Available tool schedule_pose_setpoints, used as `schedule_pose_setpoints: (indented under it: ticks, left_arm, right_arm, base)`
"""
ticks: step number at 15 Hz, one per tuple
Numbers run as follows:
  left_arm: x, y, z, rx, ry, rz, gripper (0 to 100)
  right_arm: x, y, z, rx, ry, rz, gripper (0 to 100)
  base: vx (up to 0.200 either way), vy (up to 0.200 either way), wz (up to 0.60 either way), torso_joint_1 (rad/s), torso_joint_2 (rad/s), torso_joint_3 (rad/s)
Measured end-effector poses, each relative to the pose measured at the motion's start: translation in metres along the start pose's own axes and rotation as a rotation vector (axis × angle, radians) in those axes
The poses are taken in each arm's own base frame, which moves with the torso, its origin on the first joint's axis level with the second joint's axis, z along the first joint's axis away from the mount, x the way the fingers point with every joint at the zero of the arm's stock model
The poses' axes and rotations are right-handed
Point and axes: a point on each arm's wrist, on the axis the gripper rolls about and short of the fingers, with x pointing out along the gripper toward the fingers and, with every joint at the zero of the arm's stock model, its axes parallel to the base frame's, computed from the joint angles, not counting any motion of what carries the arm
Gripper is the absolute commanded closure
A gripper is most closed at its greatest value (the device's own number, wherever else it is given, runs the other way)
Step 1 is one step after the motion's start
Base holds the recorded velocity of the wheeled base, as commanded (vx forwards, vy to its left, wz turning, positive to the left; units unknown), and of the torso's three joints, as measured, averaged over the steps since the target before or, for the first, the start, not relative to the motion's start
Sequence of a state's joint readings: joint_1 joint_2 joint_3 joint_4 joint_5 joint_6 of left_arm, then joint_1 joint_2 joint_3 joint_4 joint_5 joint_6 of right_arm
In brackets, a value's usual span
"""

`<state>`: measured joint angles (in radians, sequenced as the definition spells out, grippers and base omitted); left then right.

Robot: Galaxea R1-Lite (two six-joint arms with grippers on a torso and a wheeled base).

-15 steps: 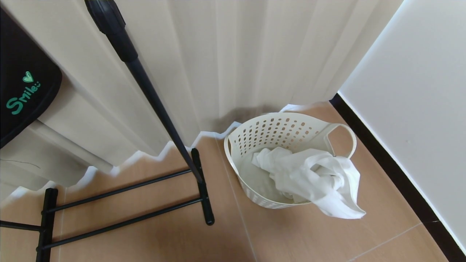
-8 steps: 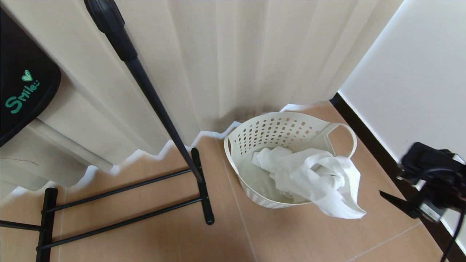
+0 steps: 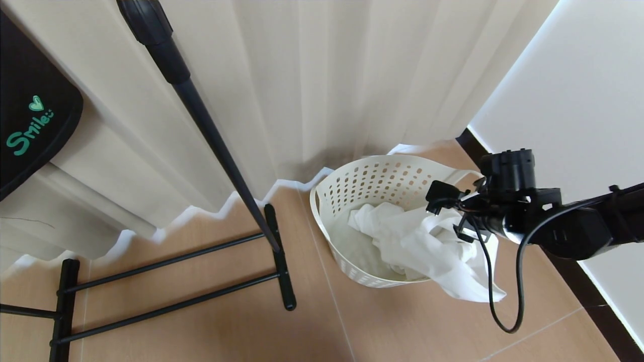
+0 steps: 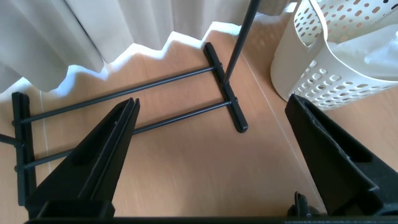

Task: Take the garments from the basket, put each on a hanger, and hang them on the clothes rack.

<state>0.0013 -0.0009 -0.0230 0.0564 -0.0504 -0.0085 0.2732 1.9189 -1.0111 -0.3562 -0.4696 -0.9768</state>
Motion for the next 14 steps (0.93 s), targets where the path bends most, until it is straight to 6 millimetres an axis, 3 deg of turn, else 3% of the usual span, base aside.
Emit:
schedule_pose_setpoints:
  ticks: [4, 14]
  left_arm:
    - [0.000, 0.000, 0.000, 0.000, 0.000, 0.000, 0]
    - [0.000, 0.000, 0.000, 0.000, 0.000, 0.000, 0]
  right_arm:
    - [0.034, 0.009, -0.010, 0.003, 0.065, 0.019, 0]
    - [0.056, 0.010, -0.009, 0.080, 0.084, 0.015, 0]
  base:
    - [0.000, 0.000, 0.00, 0.000, 0.00, 0.000]
    - [0.000, 0.000, 0.00, 0.000, 0.00, 0.000]
